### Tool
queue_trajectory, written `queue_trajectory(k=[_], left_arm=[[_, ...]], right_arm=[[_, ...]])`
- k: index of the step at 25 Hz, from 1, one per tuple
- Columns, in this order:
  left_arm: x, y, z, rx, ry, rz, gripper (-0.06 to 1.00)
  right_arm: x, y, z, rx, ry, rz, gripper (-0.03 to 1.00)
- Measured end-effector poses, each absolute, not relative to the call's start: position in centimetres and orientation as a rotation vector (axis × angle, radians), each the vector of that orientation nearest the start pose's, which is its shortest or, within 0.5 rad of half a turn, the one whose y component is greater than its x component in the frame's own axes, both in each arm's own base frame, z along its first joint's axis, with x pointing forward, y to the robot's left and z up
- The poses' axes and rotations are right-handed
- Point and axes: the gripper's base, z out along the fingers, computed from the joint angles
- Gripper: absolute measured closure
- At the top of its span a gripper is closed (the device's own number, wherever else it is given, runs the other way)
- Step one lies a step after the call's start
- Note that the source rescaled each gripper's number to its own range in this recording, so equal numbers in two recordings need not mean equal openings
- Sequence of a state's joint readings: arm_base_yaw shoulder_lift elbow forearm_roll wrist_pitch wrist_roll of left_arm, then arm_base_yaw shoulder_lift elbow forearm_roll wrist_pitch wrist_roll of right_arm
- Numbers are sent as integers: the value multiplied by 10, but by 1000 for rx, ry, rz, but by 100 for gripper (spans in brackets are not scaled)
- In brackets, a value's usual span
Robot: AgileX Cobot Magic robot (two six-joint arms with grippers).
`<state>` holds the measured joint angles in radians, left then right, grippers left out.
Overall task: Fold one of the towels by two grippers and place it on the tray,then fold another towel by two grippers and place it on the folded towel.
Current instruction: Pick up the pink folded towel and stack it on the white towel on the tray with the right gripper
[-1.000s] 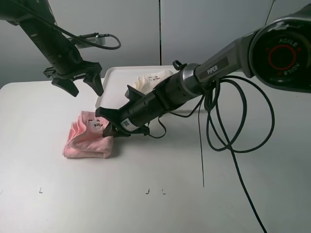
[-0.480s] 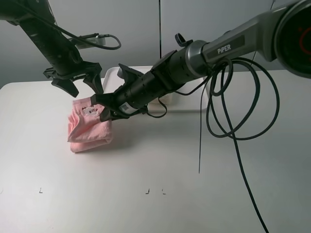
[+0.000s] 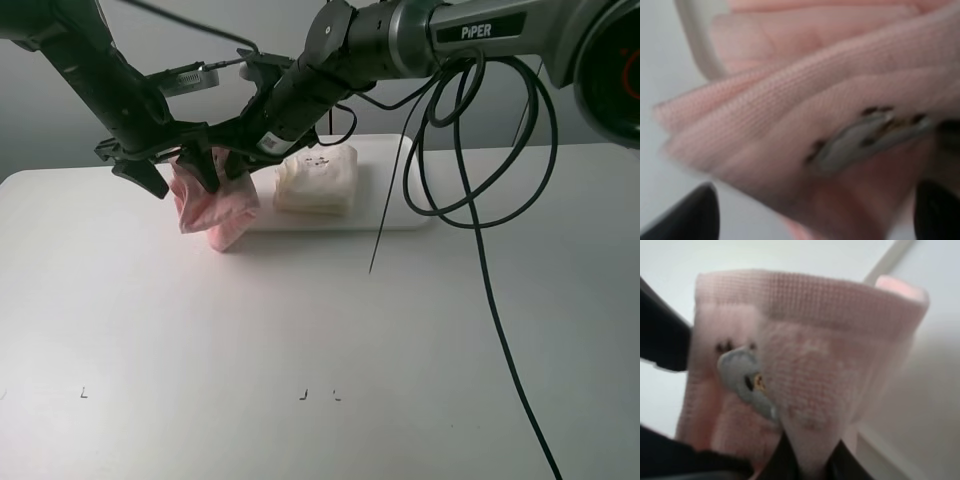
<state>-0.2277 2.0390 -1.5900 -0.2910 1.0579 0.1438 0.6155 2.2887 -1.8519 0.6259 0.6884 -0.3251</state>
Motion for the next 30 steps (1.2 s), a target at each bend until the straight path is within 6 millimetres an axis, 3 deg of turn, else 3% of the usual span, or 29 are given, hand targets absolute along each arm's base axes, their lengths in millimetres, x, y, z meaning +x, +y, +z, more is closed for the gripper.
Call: queue_trajectory(k=[7,16,24,30], left_arm=[[401,-115,202,403,2973,-387,-5],[401,-115,202,406,2972,-387,-5],[401,-115,202,409,2972,-387,-5],[401,-115,202,413,2967,-386,-5]], right_arm=[[432,278,191,-457,2520,840,92],[442,259,192,-378,2536,864,92],[461,225,192,-232,2539,845,92],[463,221,191,-202,2548,825,92]])
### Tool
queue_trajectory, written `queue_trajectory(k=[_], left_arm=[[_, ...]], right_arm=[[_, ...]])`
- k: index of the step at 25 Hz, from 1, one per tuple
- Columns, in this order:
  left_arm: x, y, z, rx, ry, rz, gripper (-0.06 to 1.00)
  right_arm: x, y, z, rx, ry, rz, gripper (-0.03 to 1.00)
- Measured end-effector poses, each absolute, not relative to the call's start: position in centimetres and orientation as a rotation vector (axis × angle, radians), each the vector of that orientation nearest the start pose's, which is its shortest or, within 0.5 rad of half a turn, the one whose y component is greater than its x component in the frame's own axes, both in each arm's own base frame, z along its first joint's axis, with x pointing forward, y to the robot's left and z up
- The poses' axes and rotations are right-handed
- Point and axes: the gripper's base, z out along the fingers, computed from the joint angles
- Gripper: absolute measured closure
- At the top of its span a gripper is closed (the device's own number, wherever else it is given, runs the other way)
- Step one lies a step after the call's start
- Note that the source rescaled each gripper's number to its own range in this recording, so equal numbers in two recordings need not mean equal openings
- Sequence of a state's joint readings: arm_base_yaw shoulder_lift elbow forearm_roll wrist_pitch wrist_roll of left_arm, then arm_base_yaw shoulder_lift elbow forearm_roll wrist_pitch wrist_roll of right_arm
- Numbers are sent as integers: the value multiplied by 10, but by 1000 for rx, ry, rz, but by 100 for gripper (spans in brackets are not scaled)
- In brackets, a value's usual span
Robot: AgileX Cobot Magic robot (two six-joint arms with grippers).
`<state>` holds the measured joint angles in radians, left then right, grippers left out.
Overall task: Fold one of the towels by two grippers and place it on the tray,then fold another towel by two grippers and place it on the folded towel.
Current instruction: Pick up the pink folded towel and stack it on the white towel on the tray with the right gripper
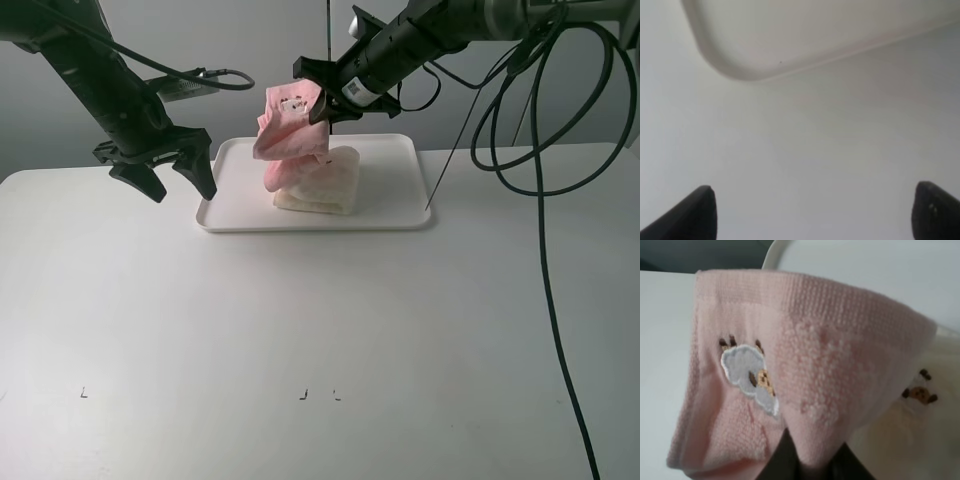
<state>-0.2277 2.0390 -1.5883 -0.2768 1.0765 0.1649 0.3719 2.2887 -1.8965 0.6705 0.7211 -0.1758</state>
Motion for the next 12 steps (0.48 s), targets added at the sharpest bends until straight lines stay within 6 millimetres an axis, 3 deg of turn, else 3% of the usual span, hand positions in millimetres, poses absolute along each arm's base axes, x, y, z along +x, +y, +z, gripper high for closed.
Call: queue_trajectory(k=[2,4,8,12], left_arm=[[401,-115,202,425,2964,-385,-5],[401,-115,202,436,2962,-384,-5],[401,-115,202,441,2960,-384,-5],[401,-115,202,444,2960,-383,-5]], right_arm=[[463,220,187,-188,2544,816,83],[463,218,182,-171,2544,800,61],[462,217,176,-156,2549,786,5],[463,216,176,-151,2543,784,-3]])
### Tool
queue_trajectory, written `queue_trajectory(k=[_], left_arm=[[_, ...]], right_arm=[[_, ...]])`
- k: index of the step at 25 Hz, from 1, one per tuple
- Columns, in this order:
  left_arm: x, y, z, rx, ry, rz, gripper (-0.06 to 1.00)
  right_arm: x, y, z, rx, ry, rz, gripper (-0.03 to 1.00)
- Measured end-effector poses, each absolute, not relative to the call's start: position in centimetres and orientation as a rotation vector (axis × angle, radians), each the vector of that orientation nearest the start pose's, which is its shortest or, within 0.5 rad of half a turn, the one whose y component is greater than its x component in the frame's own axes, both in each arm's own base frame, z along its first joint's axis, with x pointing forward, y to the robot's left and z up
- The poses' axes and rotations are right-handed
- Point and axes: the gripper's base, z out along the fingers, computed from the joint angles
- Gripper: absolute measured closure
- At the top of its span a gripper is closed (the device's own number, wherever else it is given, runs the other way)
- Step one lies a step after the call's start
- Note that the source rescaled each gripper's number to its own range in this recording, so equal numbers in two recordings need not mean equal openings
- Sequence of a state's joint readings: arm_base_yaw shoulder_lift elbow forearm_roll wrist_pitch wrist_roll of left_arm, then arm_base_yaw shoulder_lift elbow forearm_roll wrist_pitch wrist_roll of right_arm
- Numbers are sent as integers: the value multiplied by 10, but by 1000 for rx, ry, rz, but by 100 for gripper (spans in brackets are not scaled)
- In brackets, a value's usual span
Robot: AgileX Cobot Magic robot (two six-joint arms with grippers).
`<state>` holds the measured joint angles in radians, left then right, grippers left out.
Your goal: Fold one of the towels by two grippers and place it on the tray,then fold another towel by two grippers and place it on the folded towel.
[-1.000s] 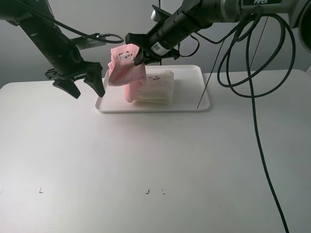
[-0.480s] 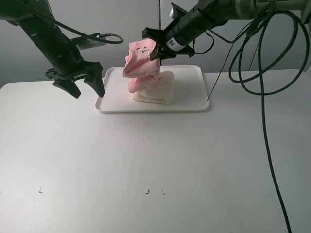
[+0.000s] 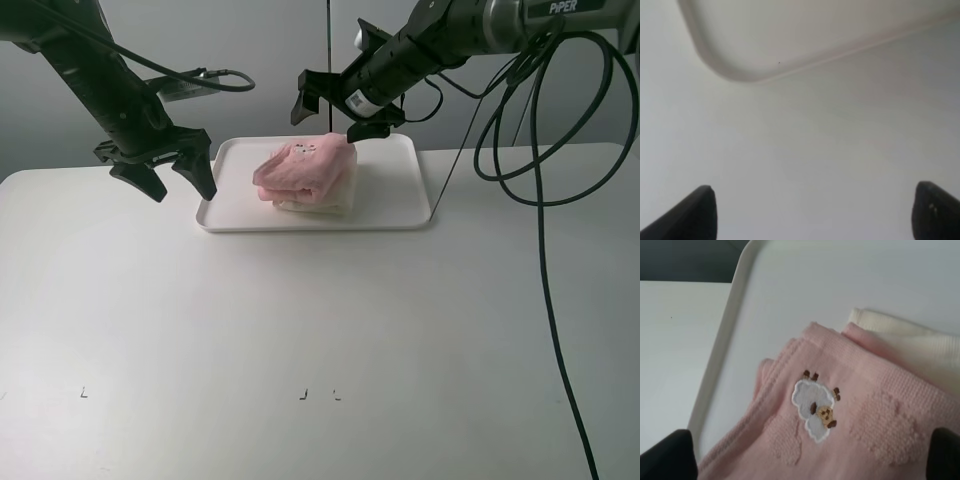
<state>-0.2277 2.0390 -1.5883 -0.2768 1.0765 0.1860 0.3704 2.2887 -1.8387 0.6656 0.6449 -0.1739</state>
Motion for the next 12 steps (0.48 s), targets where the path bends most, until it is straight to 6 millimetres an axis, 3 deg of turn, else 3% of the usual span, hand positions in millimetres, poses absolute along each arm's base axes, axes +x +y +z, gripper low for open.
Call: queue_trajectory(k=[4,8,12], left_arm=[[401,-115,202,468,2956,-382,-5],[400,-113,202,479,2957,-379,-5],[391,-92,218,424,2888,-337,-5]], right_arm=[[459,213,184,-225,2558,735,-3],[452,203,209,-365,2554,570,-3],[437,185,228,-437,2572,400,-3]])
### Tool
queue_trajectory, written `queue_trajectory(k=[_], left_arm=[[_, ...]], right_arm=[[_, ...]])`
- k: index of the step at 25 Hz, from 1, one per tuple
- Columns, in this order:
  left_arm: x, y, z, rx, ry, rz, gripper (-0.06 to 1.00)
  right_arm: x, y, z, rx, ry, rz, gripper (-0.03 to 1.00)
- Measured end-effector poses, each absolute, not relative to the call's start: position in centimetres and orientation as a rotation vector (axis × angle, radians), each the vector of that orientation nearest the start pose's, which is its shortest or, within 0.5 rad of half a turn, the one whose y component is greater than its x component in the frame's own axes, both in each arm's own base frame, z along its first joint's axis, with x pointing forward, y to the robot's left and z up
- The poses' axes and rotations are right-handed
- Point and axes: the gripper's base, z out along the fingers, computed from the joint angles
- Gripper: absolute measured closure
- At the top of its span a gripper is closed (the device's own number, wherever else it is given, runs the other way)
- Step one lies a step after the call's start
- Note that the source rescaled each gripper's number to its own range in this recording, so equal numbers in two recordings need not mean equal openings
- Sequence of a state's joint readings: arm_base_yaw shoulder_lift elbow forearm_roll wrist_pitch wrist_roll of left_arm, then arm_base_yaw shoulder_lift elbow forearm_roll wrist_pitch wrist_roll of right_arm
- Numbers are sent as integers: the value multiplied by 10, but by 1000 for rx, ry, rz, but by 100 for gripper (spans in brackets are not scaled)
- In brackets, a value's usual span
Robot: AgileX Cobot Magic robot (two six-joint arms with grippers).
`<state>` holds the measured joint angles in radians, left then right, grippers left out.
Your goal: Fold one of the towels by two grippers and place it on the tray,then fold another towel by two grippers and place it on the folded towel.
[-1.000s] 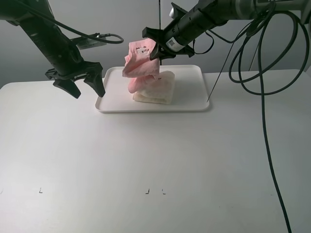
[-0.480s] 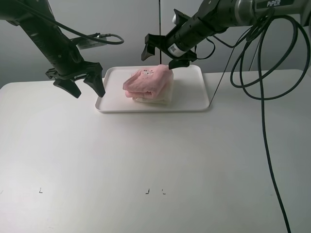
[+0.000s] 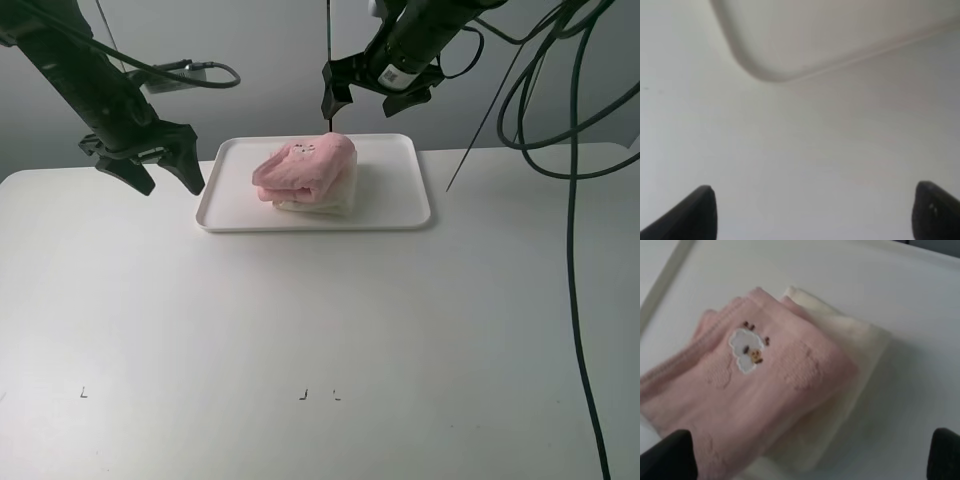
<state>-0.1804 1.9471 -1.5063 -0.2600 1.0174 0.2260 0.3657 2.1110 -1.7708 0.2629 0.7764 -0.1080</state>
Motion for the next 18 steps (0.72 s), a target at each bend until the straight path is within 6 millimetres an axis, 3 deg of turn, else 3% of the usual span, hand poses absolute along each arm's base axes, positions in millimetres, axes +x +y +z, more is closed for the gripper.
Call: queue_trajectory(k=[2,4,7,18], left_arm=[[387,-82,227,392,2863,-330,-5],[362,-55,245,299,2813,-304,-5],[332,-38,258,241,2761,-269,-5],[216,-27,284,168,2596,-210,-5]], right_arm=[[422,174,227,-432,2596,362,-3],[402,164,232,-433,2592,326,-3],[364,148,239,-402,2582,304,-3],[204,82,286,-304,2494,282,-3]])
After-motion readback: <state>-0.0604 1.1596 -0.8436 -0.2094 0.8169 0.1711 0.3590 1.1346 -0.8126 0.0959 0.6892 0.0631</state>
